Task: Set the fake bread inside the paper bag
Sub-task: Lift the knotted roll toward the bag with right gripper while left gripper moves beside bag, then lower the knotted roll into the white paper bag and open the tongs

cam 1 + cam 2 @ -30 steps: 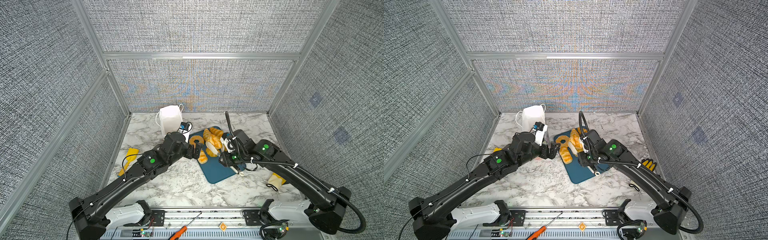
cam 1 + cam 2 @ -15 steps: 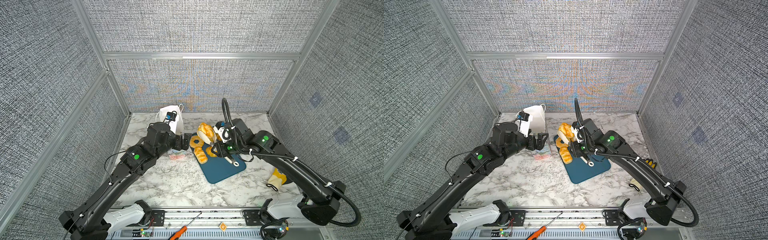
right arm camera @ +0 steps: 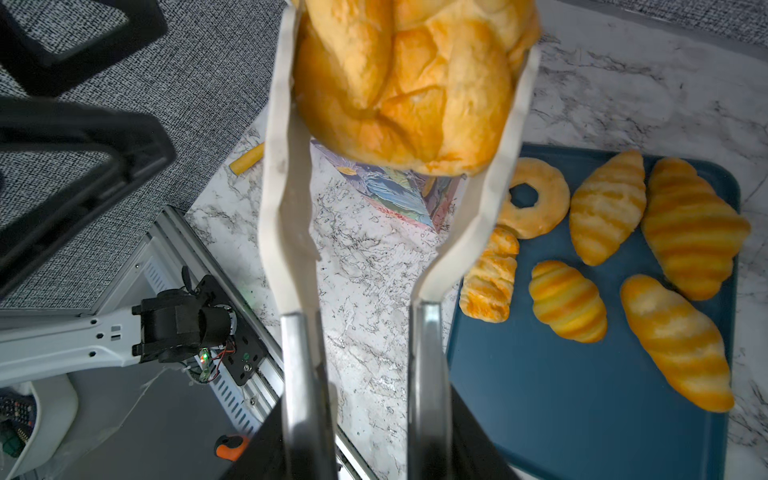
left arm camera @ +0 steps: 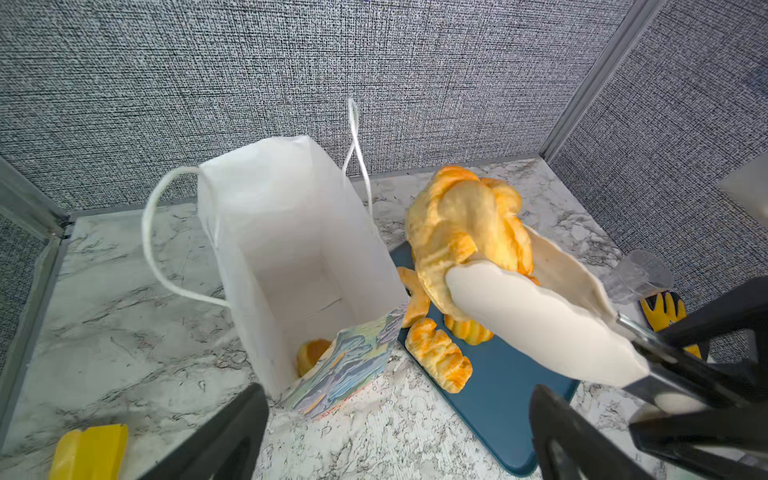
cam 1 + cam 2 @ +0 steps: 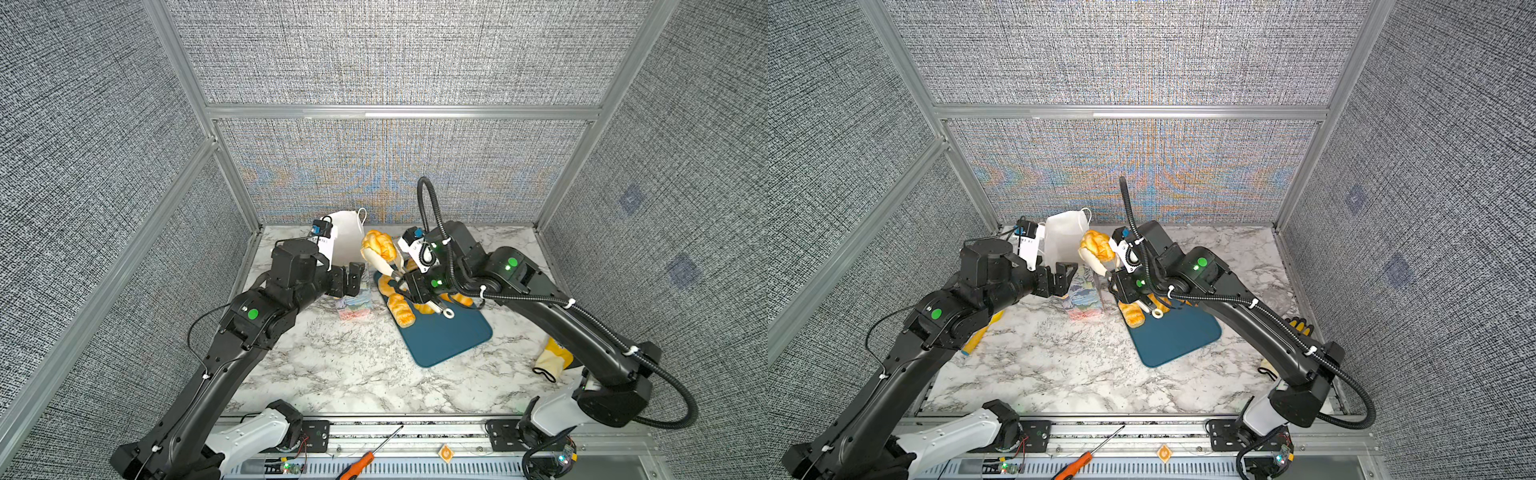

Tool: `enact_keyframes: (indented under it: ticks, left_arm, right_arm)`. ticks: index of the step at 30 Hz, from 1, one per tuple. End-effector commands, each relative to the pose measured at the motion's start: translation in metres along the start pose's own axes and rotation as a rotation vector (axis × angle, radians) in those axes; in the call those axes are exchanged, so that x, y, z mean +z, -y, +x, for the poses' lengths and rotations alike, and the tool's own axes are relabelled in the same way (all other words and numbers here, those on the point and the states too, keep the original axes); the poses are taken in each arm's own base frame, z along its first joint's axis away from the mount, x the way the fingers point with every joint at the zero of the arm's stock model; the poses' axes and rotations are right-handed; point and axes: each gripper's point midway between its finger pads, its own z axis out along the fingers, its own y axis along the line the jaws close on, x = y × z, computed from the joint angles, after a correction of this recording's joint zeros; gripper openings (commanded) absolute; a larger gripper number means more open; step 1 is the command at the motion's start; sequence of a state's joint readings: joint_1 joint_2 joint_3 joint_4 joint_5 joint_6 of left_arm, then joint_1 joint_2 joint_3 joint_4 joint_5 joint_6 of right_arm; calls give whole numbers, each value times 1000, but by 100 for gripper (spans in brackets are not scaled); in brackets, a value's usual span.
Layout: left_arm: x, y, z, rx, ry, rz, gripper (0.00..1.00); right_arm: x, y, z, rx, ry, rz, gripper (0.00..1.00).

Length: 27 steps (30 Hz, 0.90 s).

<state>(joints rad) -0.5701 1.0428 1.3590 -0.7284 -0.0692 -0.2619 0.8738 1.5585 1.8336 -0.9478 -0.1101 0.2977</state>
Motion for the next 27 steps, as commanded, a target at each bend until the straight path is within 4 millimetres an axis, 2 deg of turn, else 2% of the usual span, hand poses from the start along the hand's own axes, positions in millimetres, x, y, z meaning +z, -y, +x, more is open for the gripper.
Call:
enact_keyframes:
  ticks: [1, 8, 15, 21, 27]
  left_arm:
    - [-5, -11, 4, 0, -11, -29, 99]
    - [-13, -35, 5, -16, -8, -92, 99]
    - [-14, -54, 9, -45, -6, -135, 100]
    - [-15, -62, 13, -56, -10, -152, 99]
    - [-17, -71, 19, -14, -39, -203, 99]
  right_arm:
    - [3, -14, -23, -52, 59, -46, 45]
    - [18, -28, -44, -91, 68, -81, 44]
    - [41, -32, -54, -99, 41, -90, 45]
    - [59, -24, -54, -87, 14, -47, 45]
    - [71, -9, -49, -81, -20, 25, 52]
